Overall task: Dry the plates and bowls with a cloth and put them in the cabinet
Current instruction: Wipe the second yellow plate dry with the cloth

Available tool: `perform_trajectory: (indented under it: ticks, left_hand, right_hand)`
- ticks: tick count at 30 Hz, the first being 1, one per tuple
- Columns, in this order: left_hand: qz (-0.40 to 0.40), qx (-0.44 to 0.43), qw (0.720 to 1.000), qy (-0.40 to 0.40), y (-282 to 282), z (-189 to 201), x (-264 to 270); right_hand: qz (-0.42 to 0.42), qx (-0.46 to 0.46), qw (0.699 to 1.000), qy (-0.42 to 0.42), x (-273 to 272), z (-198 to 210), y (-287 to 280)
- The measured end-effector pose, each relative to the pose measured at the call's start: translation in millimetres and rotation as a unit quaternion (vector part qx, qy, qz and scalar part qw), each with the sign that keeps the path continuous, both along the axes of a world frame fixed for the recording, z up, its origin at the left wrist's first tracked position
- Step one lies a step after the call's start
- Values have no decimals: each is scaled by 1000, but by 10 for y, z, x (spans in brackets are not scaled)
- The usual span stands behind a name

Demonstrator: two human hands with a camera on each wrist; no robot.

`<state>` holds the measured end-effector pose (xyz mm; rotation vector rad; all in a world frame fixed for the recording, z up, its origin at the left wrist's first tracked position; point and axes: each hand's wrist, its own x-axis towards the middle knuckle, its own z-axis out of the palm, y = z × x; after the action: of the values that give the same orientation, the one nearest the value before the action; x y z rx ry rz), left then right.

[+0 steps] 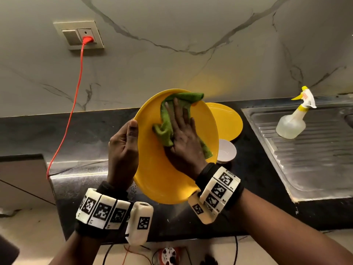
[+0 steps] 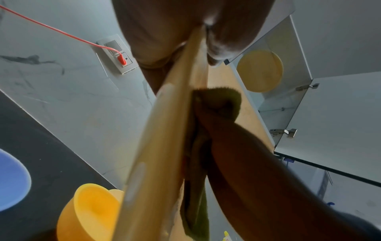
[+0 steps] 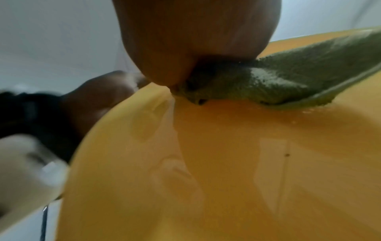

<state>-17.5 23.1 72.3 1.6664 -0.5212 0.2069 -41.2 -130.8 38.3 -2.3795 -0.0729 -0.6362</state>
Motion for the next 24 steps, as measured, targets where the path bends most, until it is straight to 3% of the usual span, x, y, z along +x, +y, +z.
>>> perform_trajectory:
  ticks: [6,10,17,22,24]
  left_hand:
    - [8,-37,998,52,8,-79,28]
    - [-20,8,1000,22,-29,-110,-7]
    - [2,35,999,-13,41,-111,-9]
    - [2,22,1000,-22,48,-126,-8]
    - [2,31,999,-27,39,-114,16]
  right_hand:
    - [126,-58,989,-46,-320,-157,341]
    - [66,-17,990,-120,-85,-24,191]
    - [-69,82,988,-112,261,133,-386]
    - [-96,106,983,-118,203,1,-370]
    - [-54,80,989,-112,170,39,-222]
